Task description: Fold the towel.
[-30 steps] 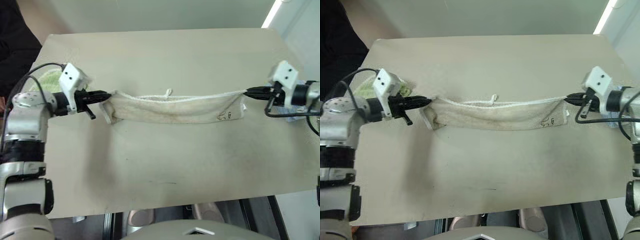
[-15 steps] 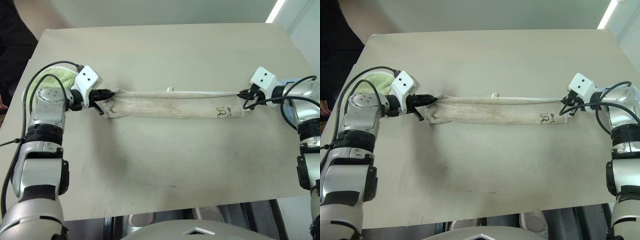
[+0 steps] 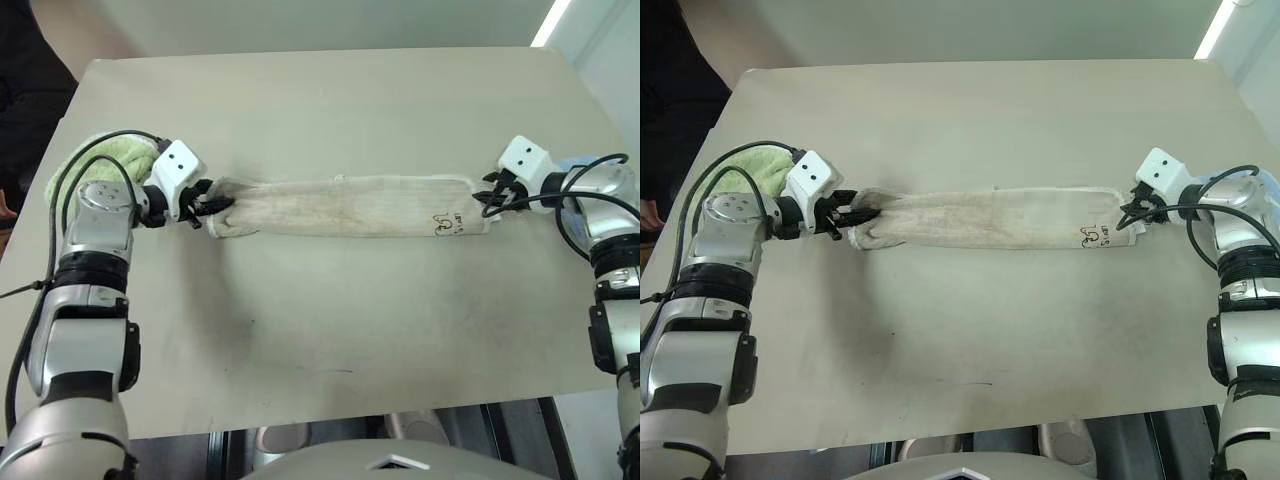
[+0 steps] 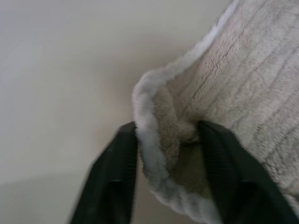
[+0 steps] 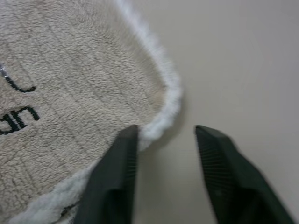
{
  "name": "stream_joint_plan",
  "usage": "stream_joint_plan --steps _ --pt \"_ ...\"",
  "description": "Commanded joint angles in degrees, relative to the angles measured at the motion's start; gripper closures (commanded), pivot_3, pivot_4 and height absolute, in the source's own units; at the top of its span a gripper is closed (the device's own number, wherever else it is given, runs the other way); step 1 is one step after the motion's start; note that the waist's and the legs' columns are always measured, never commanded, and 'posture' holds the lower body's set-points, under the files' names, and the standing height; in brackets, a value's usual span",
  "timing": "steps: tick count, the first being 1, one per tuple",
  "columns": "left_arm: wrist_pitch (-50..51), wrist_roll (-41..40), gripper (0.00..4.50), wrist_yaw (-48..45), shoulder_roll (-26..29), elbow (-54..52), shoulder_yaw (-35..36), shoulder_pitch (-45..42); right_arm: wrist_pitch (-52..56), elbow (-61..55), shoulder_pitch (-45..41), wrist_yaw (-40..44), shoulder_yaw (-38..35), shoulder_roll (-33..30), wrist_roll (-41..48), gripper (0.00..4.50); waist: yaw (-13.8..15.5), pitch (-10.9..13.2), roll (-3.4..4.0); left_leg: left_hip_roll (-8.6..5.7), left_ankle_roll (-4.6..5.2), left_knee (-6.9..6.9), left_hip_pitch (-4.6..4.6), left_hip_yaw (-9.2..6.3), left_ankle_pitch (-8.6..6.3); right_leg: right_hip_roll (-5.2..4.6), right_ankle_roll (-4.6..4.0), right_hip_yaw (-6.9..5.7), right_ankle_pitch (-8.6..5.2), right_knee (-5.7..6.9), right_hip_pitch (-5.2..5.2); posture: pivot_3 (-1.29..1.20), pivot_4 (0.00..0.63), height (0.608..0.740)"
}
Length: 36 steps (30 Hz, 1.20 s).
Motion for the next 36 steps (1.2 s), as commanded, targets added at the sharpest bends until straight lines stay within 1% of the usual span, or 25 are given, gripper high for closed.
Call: stream_joint_plan --steps 1,3,4,5,8,11,13,16,19,20,21,22,24,27,30,31,36 --pt "-1.4 -0.3 0.87 1.7 0.8 -0.2 1.9 -1.3 -1.5 -1.0 -1.1 -0.9 -2.1 -1.6 0.5 1.06 0.0 0.0 0.00 0.00 0.00 0.00 0.00 0.00 0.00 0.00 0.00 0.00 0.00 0.00 0.00 0.00 0.150 0.740" --pt "-1.1 -1.8 0.16 1.3 1.5 -1.4 3.4 -0.9 -2.3 -3.1 -0.2 -1.5 -3.7 -2.9 1.6 0.33 0.0 0.0 0.00 0.00 0.00 0.00 0.00 0.00 0.00 0.00 0.00 0.00 0.00 0.00 0.00 0.00 0.150 0.740" --pt "-0.8 -2.8 0.14 0.8 1.8 -2.2 4.3 -0.7 -2.4 -4.2 0.2 -1.5 -4.5 -3.5 2.2 0.04 0.0 0.0 0.00 0.00 0.00 -0.01 -0.01 0.01 0.00 0.00 0.00 -0.01 0.00 -0.01 -0.01 0.00 0.150 0.740" --pt "-0.5 -3.5 0.14 1.0 2.3 -3.0 5.4 -0.3 -2.1 -5.8 1.1 -0.7 -5.5 -4.2 3.3 0.04 0.1 0.0 0.00 0.00 0.00 -0.01 -0.02 0.00 0.00 0.00 0.00 -0.02 0.00 -0.02 0.00 0.00 0.150 0.740" --pt "0.9 -6.4 0.14 2.8 4.7 -5.1 10.3 1.5 5.6 -14.6 6.8 3.9 -11.2 -7.4 10.0 0.04 0.1 0.0 0.00 0.00 -0.01 -0.04 -0.06 0.01 0.00 0.00 -0.01 -0.04 -0.01 -0.08 0.00 0.00 0.150 0.740" --pt "2.3 -7.1 0.14 2.0 6.3 -7.2 11.5 4.4 13.6 -21.5 11.7 4.2 -15.3 -8.5 14.4 0.04 0.1 0.0 0.00 0.00 -0.03 -0.07 -0.04 0.07 0.01 0.01 -0.02 -0.03 -0.05 -0.11 0.04 0.00 0.150 0.740" --pt "3.9 -8.8 0.14 1.4 6.8 -9.7 13.0 6.4 22.7 -27.5 15.6 3.2 -18.5 -8.6 18.1 0.04 0.0 0.0 0.00 0.00 -0.05 -0.04 0.02 0.08 0.03 0.01 -0.01 0.00 -0.06 -0.07 0.08 0.00 0.150 0.740" --pt "8.0 -14.0 0.14 -1.3 6.6 -18.0 15.4 10.0 41.3 -39.4 21.1 0.6 -23.8 -7.4 26.2 0.04 0.0 0.0 0.00 0.00 -0.07 0.02 0.07 0.08 0.05 0.02 -0.01 -0.02 -0.05 0.03 0.12 0.00 0.150 0.740" --pt "11.7 -16.9 0.14 -4.9 6.6 -27.7 14.1 14.5 62.4 -47.8 21.9 -5.2 -31.0 -3.4 36.3 0.04 -0.1 0.0 0.00 0.00 -0.08 0.06 0.10 0.12 0.09 0.03 0.00 -0.01 -0.04 0.04 0.14 0.00 0.150 0.740" --pt "12.6 -17.4 0.14 -5.6 6.6 -29.9 13.8 15.6 66.9 -49.6 21.9 -6.9 -32.9 -2.3 38.4 0.04 -0.1 0.0 0.00 -0.01 -0.09 0.05 0.15 0.15 0.10 0.03 0.01 0.01 -0.04 0.04 0.17 0.00 0.150 0.740" --pt "12.9 -17.4 0.14 -6.2 6.7 -31.6 13.0 16.6 71.4 -50.8 21.5 -9.1 -35.0 -0.6 40.2 0.04 -0.2 0.0 -0.01 -0.01 -0.08 0.05 0.27 0.16 0.09 0.05 0.00 0.01 -0.05 0.03 0.26 0.00 0.150 0.740" --pt "13.2 -17.3 0.14 -6.8 6.5 -33.1 12.0 17.3 77.8 -51.2 20.2 -12.6 -38.4 2.7 41.5 0.04 -0.2 0.0 -0.02 -0.01 -0.07 0.04 0.40 0.17 0.09 0.08 -0.02 0.02 -0.09 0.02 0.38 0.00 0.150 0.740" --pt "13.9 -17.1 0.14 -7.5 6.3 -34.9 10.8 17.9 86.6 -52.2 18.3 -17.9 -43.2 7.4 42.7 0.04 -0.3 0.0 -0.03 -0.01 -0.06 0.01 0.65 0.16 0.08 0.09 -0.08 0.03 -0.16 0.03 0.57 0.00 0.150 0.740" --pt "14.5 -17.2 0.14 -7.7 6.3 -35.6 10.3 18.1 91.8 -54.0 17.1 -22.0 -46.4 10.3 42.7 0.04 -0.3 0.0 -0.03 0.00 -0.05 -0.03 0.78 0.12 0.08 0.10 -0.16 0.04 -0.20 0.12 0.62 0.00 0.150 0.740" --pt "13.7 -16.7 0.14 -7.8 4.2 -37.0 7.7 16.6 95.6 -52.0 16.3 -31.5 -53.7 17.3 43.7 0.04 -0.3 0.0 -0.02 0.00 -0.05 -0.04 0.79 0.09 0.07 0.10 -0.18 0.03 -0.22 0.15 0.59 0.00 0.150 0.740" --pt "13.9 -16.9 0.14 -7.9 3.6 -37.8 7.1 16.3 95.9 -51.6 16.6 -34.2 -55.4 18.7 44.7 0.04 -0.1 0.0 -0.04 0.00 -0.04 -0.06 0.81 0.08 0.07 0.09 -0.19 0.03 -0.22 0.16 0.59 0.00 0.150 0.740" --pt "14.5 -17.5 0.14 -8.8 1.5 -40.3 5.4 15.7 95.9 -50.1 18.3 -44.5 -59.3 21.1 52.0 0.04 0.0 0.0 -0.03 -0.03 -0.01 -0.04 0.79 0.05 0.04 0.09 -0.14 0.02 -0.23 0.15 0.60 0.00 0.150 0.740"
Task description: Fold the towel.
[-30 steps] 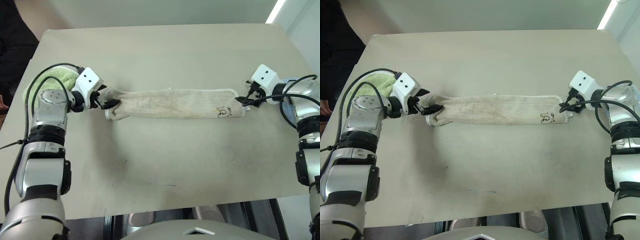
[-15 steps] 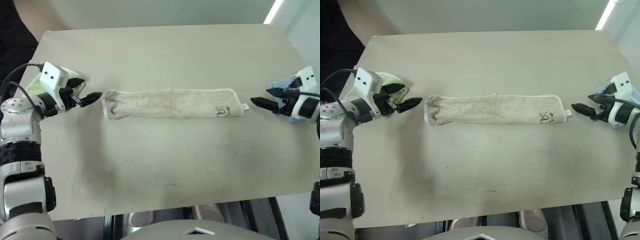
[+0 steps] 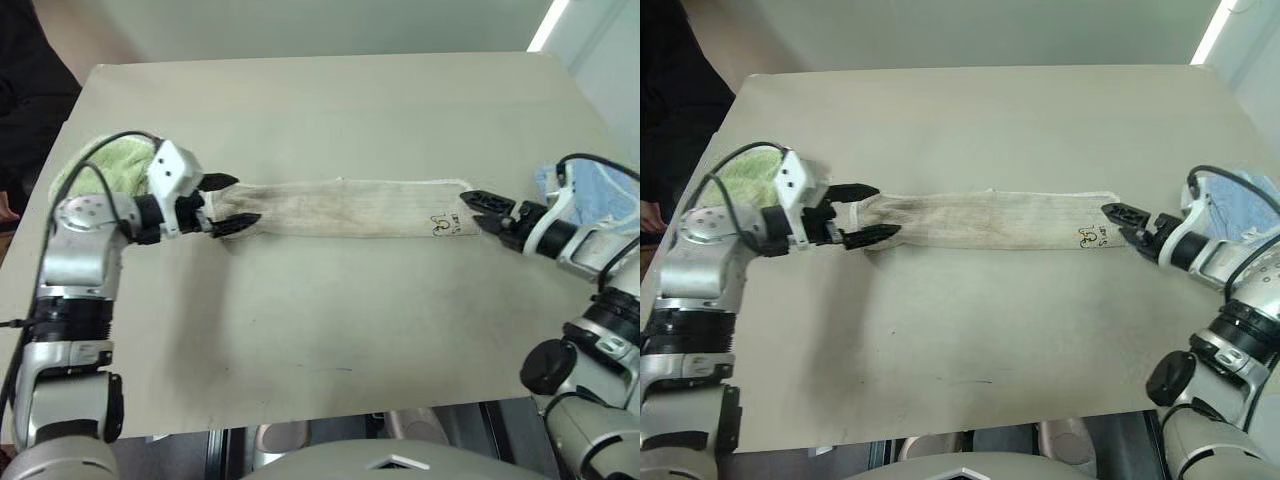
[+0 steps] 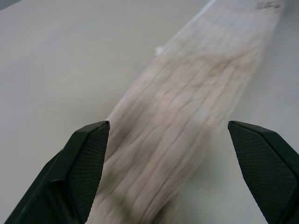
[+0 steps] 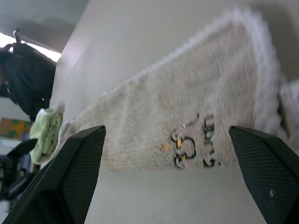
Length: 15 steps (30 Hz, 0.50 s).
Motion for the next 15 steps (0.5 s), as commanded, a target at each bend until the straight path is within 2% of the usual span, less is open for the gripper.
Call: stream_joint_plan --steps 1,10,15 --pt "0.3 -1.0 0.14 -0.6 -0.3 -2.8 0.0 -1.3 0.4 0.3 0.2 -7.3 -3.6 -0.2 6.8 0.04 0.0 0.0 0.00 0.00 -0.01 -0.01 0.00 0.00 0.00 0.01 0.01 0.00 -0.02 0.00 0.00 0.00 0.150 0.740" --pt "1.1 -1.5 0.14 -1.1 -1.5 -4.8 -1.2 -1.1 0.4 0.8 2.8 -22.6 -5.8 -0.1 22.0 0.04 0.0 0.0 0.00 0.01 -0.02 -0.03 0.01 -0.01 -0.01 0.05 0.07 0.02 -0.06 -0.01 0.01 0.00 0.150 0.740" --pt "1.5 -1.6 0.14 -1.3 -1.4 -5.5 -1.2 -0.6 0.4 0.6 8.5 -29.9 -3.9 -4.8 35.7 0.04 0.3 0.0 0.00 0.01 -0.03 -0.04 -0.01 -0.01 -0.02 0.04 0.15 0.04 -0.10 -0.02 0.02 0.00 0.150 0.740"
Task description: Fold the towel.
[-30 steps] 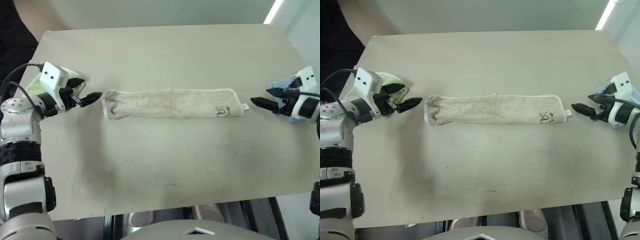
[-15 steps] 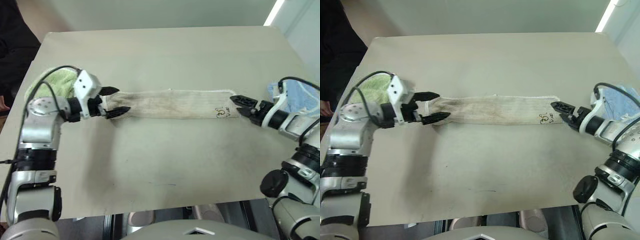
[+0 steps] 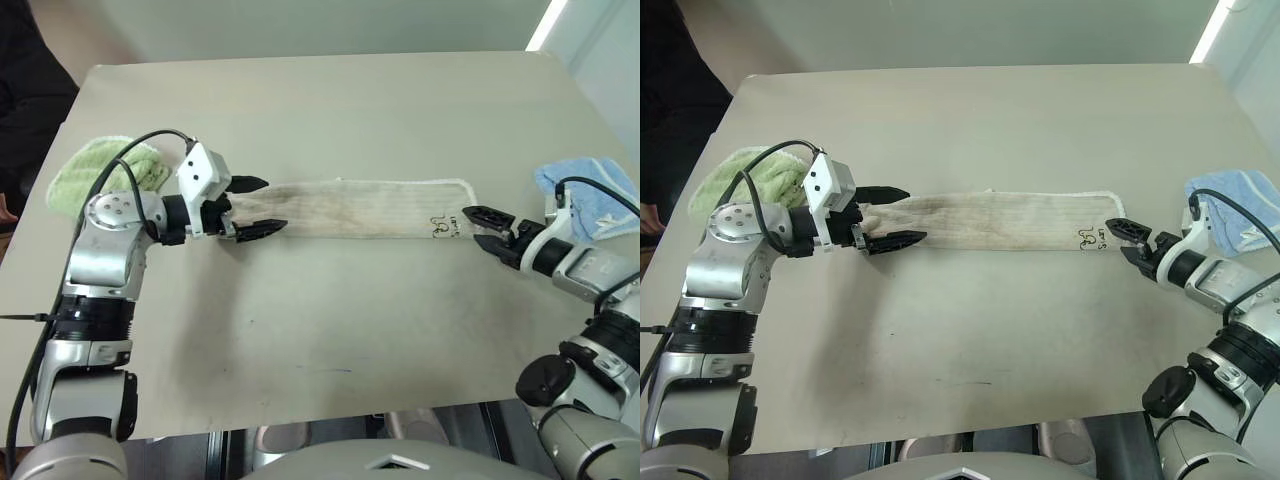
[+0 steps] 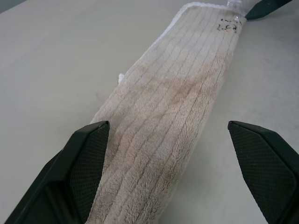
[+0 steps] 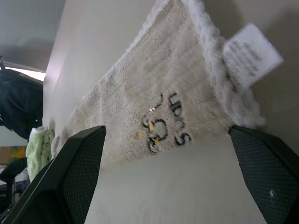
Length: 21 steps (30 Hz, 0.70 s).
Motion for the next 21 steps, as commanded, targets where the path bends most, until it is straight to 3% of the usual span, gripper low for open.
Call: stream_joint_plan --steps 1,9,15,21 --pt "0.5 -0.7 0.14 -0.4 0.6 -2.5 0.4 -0.1 0.4 -1.1 3.4 -4.8 0.7 -4.5 10.8 0.04 0.2 0.0 0.00 0.00 0.00 0.00 0.00 0.00 -0.01 0.00 0.01 0.00 -0.01 0.00 0.01 0.00 0.150 0.740" --pt "0.9 -0.9 0.14 -0.5 0.4 -3.2 0.4 0.3 -6.0 -0.1 7.8 -17.4 5.7 -7.0 28.8 0.04 0.0 0.0 0.00 0.00 -0.01 -0.01 -0.01 0.05 -0.07 0.01 0.13 0.05 -0.06 -0.08 0.02 0.00 0.150 0.740" --pt "1.2 -0.8 0.14 0.6 -1.6 -3.5 -0.5 -0.8 -15.9 4.2 5.6 -20.7 12.4 -2.3 28.3 0.04 -0.1 0.0 -0.01 0.00 0.08 0.02 -0.01 0.05 -0.12 0.00 0.24 0.11 -0.05 -0.09 0.03 0.00 0.150 0.740" --pt "1.6 -0.9 0.14 0.8 -1.7 -3.8 -0.4 -1.2 -22.0 9.1 2.1 -17.1 16.0 -1.7 24.3 0.04 -0.9 -0.1 -0.09 0.01 0.09 0.03 0.03 0.05 -0.14 0.00 0.21 0.12 0.11 -0.13 0.06 0.00 0.150 0.740"
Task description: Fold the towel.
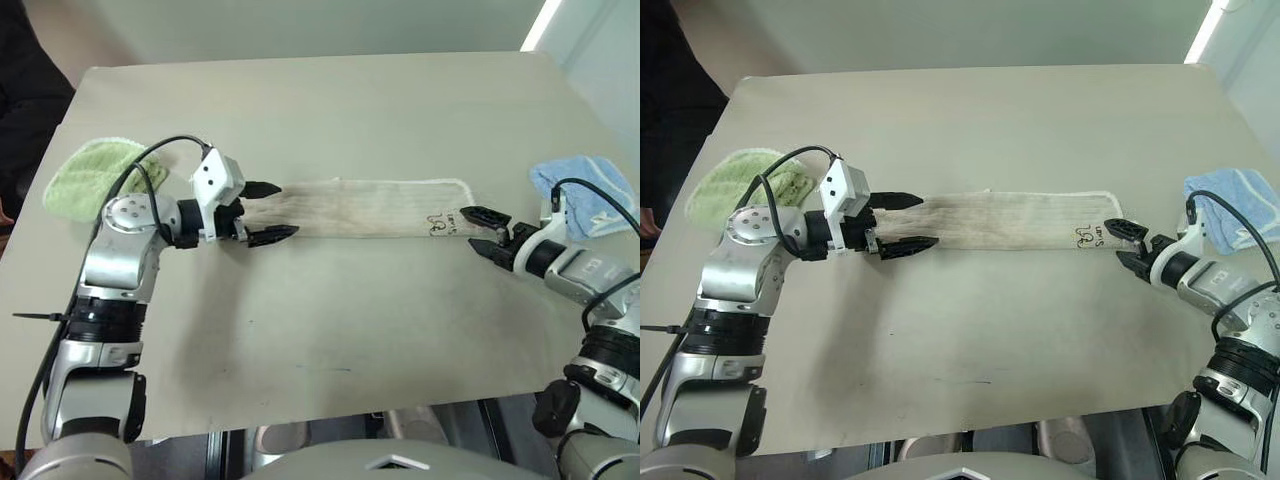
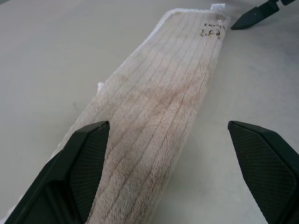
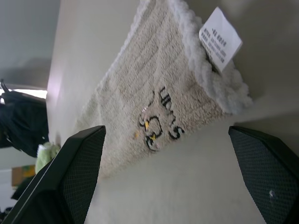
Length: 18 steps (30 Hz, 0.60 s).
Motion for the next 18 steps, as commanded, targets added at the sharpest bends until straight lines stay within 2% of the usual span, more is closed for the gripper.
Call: stream_joint_plan --steps 1,10,14,18 --pt "0.1 -0.7 0.14 0.5 0.4 -2.2 1.0 -1.1 -4.1 3.1 -2.3 2.7 2.0 0.5 -3.2 0.04 -0.3 0.0 -0.01 0.00 0.00 0.00 0.00 0.00 0.00 0.00 0.00 0.03 0.05 -0.01 0.00 0.00 0.150 0.740" --pt "0.8 -0.9 0.14 1.1 -0.1 -3.0 0.8 -1.5 -12.9 10.8 -7.9 10.5 3.7 3.7 -13.4 0.04 -0.5 0.0 -0.03 0.00 0.09 0.08 0.07 0.00 0.14 0.04 -0.21 0.17 0.36 -0.03 0.02 0.00 0.150 0.740" --pt "1.3 -1.3 0.14 1.2 -0.2 -3.9 0.7 -1.1 -14.1 11.2 -8.2 10.8 2.7 5.0 -14.7 0.89 -0.5 0.0 -0.04 0.00 0.09 0.08 0.07 0.03 0.17 0.04 -0.37 0.23 0.35 -0.05 0.01 0.00 0.150 0.740" --pt "1.5 -1.4 0.14 1.3 -0.1 -4.2 0.9 -0.8 -13.8 10.5 -7.7 10.2 1.7 5.1 -15.0 2.40 -0.6 0.0 -0.04 0.00 0.09 0.08 0.07 0.07 0.17 0.06 -0.42 0.32 0.36 -0.07 -0.03 0.00 0.150 0.740"
